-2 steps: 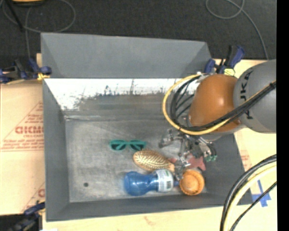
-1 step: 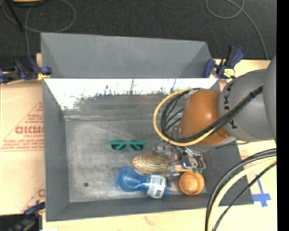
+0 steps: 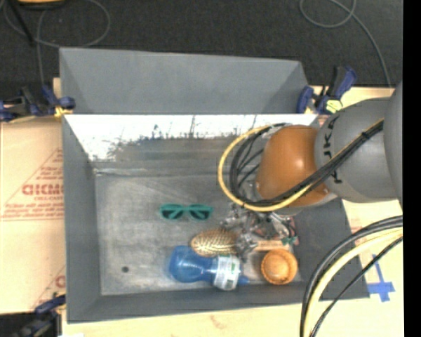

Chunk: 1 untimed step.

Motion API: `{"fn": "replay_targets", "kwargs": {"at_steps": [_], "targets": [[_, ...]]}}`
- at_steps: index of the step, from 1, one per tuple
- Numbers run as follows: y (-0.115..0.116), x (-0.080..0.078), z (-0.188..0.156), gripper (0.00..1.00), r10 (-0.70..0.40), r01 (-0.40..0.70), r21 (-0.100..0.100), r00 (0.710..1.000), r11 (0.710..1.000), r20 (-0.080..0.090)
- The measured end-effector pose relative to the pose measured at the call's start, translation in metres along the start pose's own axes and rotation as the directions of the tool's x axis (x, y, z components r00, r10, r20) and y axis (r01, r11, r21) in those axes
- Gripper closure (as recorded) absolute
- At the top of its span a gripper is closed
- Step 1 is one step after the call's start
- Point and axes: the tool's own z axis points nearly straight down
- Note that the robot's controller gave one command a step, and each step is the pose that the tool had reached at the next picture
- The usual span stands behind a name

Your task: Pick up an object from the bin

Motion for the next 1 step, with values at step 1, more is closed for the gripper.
{"fn": "replay_targets", "kwargs": {"at_steps": [1], "targets": [[0.0005,-0.0001,0.0002,1.0,-0.001,0.001,-0.001,1.0,1.0,0.0]]}}
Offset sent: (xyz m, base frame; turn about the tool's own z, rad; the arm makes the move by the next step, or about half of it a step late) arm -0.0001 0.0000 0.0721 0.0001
